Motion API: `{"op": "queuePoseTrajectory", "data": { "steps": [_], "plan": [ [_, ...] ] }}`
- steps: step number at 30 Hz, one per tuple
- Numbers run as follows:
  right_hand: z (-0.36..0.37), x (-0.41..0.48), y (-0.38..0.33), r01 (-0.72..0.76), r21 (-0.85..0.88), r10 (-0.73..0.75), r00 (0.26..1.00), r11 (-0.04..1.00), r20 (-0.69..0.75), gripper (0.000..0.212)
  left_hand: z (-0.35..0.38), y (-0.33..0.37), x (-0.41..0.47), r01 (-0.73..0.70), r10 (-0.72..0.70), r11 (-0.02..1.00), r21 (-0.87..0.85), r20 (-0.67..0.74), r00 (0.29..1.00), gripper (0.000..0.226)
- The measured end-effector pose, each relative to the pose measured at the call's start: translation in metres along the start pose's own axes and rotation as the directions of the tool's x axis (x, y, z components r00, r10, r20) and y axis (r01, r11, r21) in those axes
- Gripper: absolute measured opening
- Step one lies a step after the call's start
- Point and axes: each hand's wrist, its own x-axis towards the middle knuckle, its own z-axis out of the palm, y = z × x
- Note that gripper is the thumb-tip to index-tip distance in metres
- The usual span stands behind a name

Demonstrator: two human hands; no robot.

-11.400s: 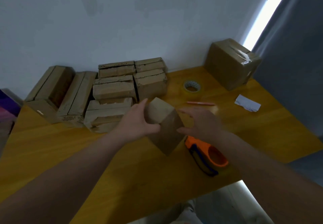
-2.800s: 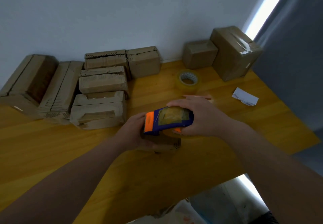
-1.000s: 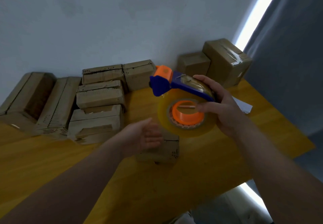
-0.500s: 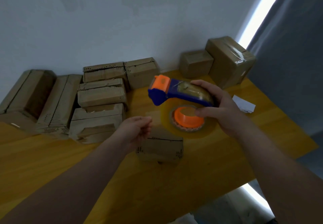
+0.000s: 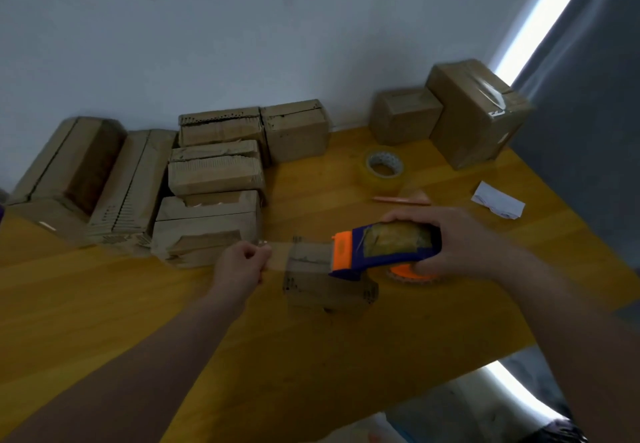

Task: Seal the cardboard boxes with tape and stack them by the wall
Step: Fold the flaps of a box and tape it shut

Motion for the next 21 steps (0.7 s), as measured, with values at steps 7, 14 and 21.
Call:
{"op": "queuePoseTrajectory", "data": {
  "steps": [7,14,21],
  "plan": [
    [0.004,-0.003,0.001,0.009,-0.079,-0.007,1.000,0.997,0.014,0.068,0.020,-0.008,0.001,-0.012,0.016,0.993,0.121,-0.035,0.999,0.027],
    [0.010,-0.005,0.005,0.054,-0.100,-0.056,0.998,0.994,-0.015,0.064,0.036,-0.010,0.002,0.154,-0.158,0.987,0.050,0.074,0.985,0.025],
    [0.015,-0.005,0.011,0.090,-0.115,-0.097,0.994,0.989,-0.059,0.067,0.033,-0.004,0.005,0.010,0.003,0.957,0.291,-0.045,0.999,0.025]
  ]
}}
